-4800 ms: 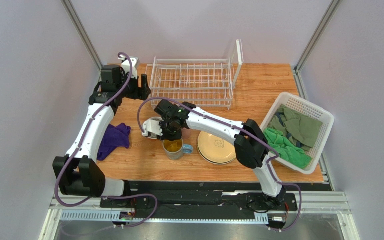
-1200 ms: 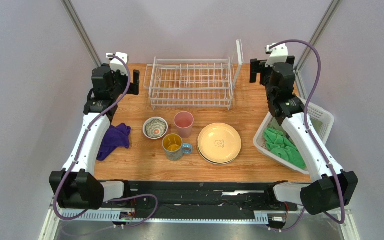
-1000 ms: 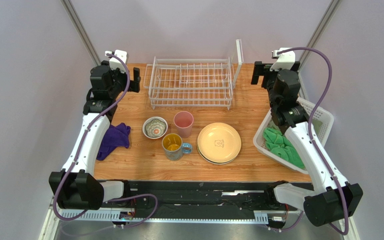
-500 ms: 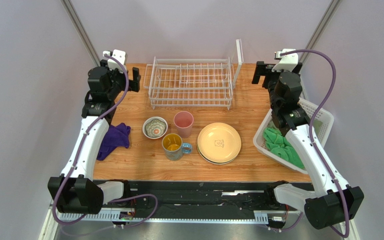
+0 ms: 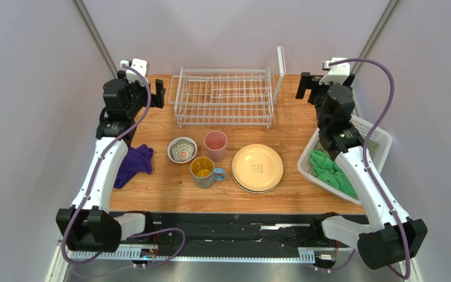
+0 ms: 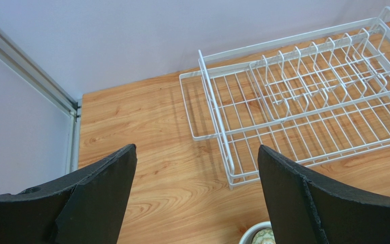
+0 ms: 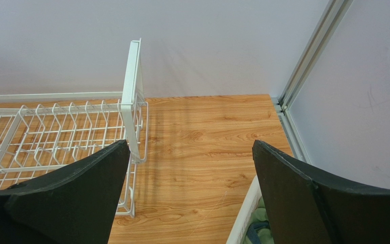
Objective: Unload the mixed dishes from the dish rack
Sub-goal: Reset both arms
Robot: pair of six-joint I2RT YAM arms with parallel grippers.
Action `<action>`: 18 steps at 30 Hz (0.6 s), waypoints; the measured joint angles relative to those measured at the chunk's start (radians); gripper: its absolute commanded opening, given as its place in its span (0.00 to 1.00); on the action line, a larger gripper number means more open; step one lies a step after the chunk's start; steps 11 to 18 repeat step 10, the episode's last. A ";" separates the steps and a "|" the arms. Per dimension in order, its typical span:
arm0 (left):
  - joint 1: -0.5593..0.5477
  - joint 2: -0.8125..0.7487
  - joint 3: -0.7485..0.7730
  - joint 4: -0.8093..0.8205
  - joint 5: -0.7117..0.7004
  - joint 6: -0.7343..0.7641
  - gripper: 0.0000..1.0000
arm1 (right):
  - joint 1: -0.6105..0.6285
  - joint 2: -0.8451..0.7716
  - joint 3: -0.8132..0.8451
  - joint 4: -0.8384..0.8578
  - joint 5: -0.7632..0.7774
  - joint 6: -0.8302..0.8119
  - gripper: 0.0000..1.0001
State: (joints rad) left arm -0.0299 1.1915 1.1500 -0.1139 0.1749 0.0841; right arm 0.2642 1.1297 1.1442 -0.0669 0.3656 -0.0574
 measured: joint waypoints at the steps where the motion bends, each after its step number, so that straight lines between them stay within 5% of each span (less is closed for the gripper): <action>1: 0.000 -0.002 -0.001 0.001 0.000 0.000 0.96 | 0.000 0.000 0.000 0.000 0.000 0.000 0.98; 18: 0.000 -0.008 -0.010 0.002 0.004 -0.001 0.96 | 0.000 0.000 -0.001 0.001 -0.002 -0.004 0.98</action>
